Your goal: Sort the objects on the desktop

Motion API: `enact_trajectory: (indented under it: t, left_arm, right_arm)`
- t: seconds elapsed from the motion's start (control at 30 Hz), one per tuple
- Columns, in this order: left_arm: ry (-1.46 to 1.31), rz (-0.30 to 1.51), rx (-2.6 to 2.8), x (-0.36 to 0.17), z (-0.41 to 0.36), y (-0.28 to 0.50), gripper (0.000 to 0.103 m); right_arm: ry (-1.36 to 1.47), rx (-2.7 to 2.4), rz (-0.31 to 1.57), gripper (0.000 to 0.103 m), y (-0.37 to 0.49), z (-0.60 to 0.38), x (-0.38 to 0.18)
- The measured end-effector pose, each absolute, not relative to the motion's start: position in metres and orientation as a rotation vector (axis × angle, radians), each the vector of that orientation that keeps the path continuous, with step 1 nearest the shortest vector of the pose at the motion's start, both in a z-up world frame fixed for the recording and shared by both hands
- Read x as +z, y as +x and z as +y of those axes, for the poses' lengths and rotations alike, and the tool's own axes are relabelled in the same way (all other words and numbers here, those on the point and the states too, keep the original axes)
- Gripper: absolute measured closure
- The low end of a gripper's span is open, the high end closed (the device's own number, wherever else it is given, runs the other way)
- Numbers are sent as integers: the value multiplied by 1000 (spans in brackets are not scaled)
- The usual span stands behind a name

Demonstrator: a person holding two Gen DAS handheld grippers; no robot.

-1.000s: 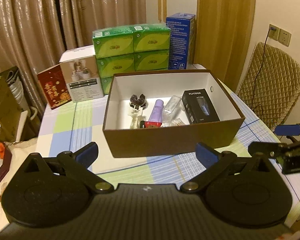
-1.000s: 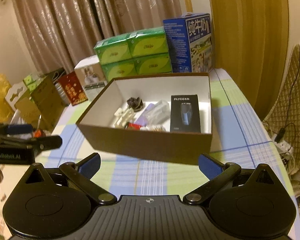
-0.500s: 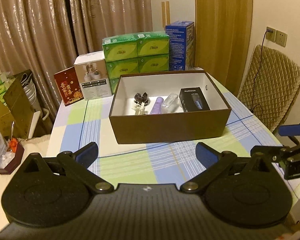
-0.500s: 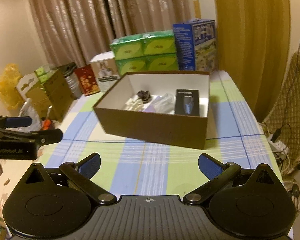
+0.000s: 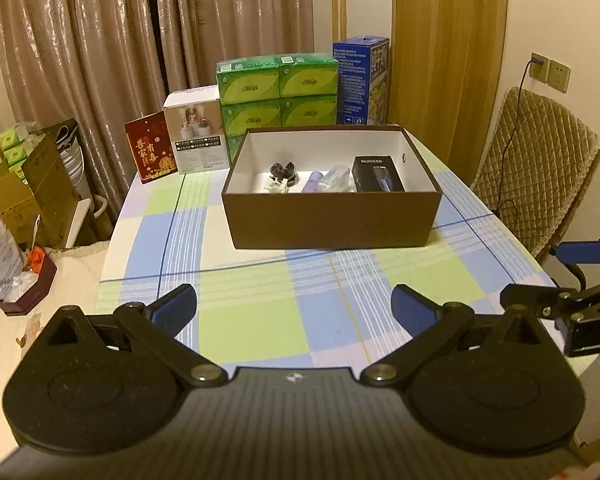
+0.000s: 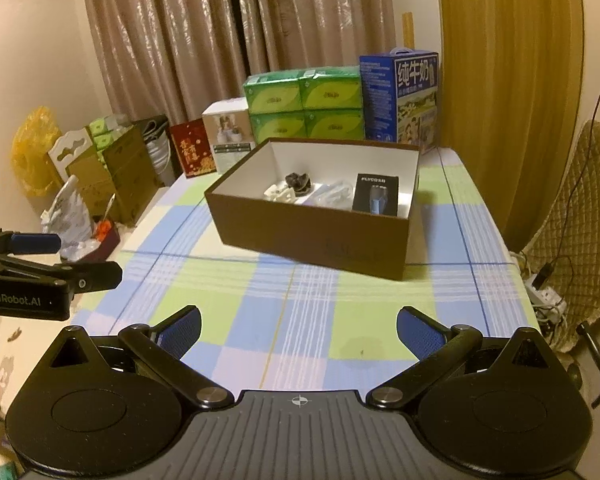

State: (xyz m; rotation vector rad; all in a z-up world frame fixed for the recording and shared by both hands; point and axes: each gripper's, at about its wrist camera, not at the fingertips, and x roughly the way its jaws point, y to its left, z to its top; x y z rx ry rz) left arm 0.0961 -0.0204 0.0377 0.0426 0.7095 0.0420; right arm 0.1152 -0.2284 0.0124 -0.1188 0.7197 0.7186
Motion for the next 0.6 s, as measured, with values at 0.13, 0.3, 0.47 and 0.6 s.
enact_trajectory:
  t: [0.13,0.3,0.47,0.6]
  left_arm:
    - [36,718,45,36,-26,84,1]
    - [26,737,53,32,-33,71,1]
    - [28,749,67,31,-38,60,1]
    - [29,754,78,29,-42,54,1]
  right_arm:
    - [-139,718,721,2,105,-232,9]
    - [-148,728,724,2,95,-238,8]
    - [-162,742,733,2,87,-240,5]
    - [-170,744,736,2,81,-243,3]
